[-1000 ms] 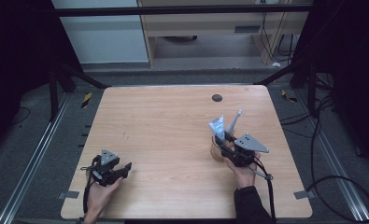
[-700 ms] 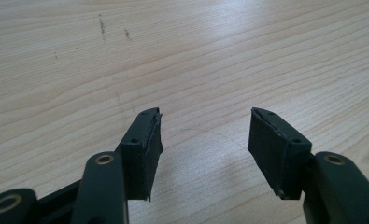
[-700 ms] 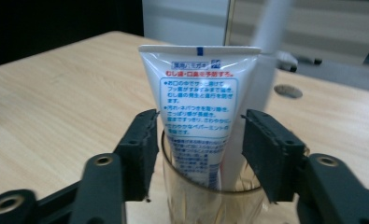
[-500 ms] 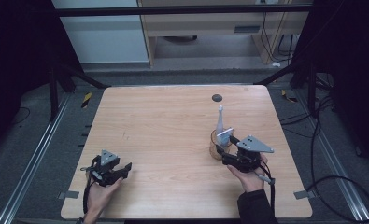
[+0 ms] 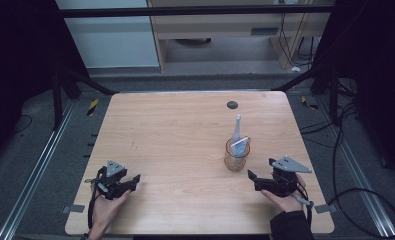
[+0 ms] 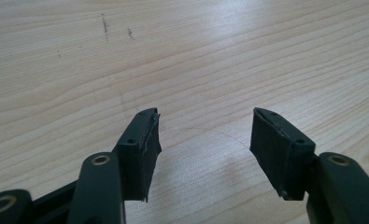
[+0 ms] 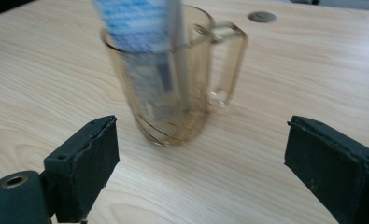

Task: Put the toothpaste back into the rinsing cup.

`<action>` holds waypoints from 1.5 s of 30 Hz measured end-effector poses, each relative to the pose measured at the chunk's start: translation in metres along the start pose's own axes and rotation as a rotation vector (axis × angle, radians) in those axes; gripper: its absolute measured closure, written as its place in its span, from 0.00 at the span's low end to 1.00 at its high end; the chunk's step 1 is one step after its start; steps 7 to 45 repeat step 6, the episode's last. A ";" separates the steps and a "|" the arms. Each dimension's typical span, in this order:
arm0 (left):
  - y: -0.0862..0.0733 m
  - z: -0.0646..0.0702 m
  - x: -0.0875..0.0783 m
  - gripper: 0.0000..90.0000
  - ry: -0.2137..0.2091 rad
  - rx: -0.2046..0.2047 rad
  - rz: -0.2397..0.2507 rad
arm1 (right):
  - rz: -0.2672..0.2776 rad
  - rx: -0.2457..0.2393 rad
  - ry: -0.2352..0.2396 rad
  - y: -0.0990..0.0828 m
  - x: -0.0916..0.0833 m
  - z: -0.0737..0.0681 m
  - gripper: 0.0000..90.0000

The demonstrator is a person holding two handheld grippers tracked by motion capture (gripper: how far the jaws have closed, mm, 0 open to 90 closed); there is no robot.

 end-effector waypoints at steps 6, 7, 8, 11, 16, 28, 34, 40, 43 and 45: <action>0.000 -0.001 0.000 0.43 -0.003 -0.001 0.004 | -0.058 0.062 -0.071 -0.015 -0.005 0.023 0.10; 0.000 -0.001 0.000 0.43 -0.003 -0.001 0.004 | -0.058 0.062 -0.071 -0.015 -0.005 0.023 0.10; 0.000 -0.001 0.000 0.43 -0.003 -0.001 0.004 | -0.058 0.062 -0.071 -0.015 -0.005 0.023 0.10; 0.000 -0.001 0.000 0.43 -0.003 -0.001 0.004 | -0.058 0.062 -0.071 -0.015 -0.005 0.023 0.10; 0.000 -0.001 0.000 0.43 -0.003 -0.001 0.004 | -0.058 0.062 -0.071 -0.015 -0.005 0.023 0.10; 0.000 -0.001 0.000 0.43 -0.003 -0.001 0.004 | -0.058 0.062 -0.071 -0.015 -0.005 0.023 0.10; 0.000 -0.001 0.000 0.43 -0.003 -0.001 0.004 | -0.058 0.062 -0.071 -0.015 -0.005 0.023 0.10; 0.000 -0.001 0.000 0.43 -0.003 -0.001 0.004 | -0.058 0.062 -0.071 -0.015 -0.005 0.023 0.10; 0.000 -0.001 0.000 0.43 -0.003 -0.001 0.004 | -0.058 0.062 -0.071 -0.015 -0.005 0.023 0.10; 0.000 -0.001 0.000 0.43 -0.003 -0.001 0.004 | -0.058 0.062 -0.071 -0.015 -0.005 0.023 0.10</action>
Point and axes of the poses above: each handheld gripper's, and its own axes: x roughly forward along the jaws, y roughly out of its top, z roughly to its right, the point moved 7 cm from there along x, roughly forward along the jaws, and after that the axes turned 8 degrees about -z, right-handed, at the moved point
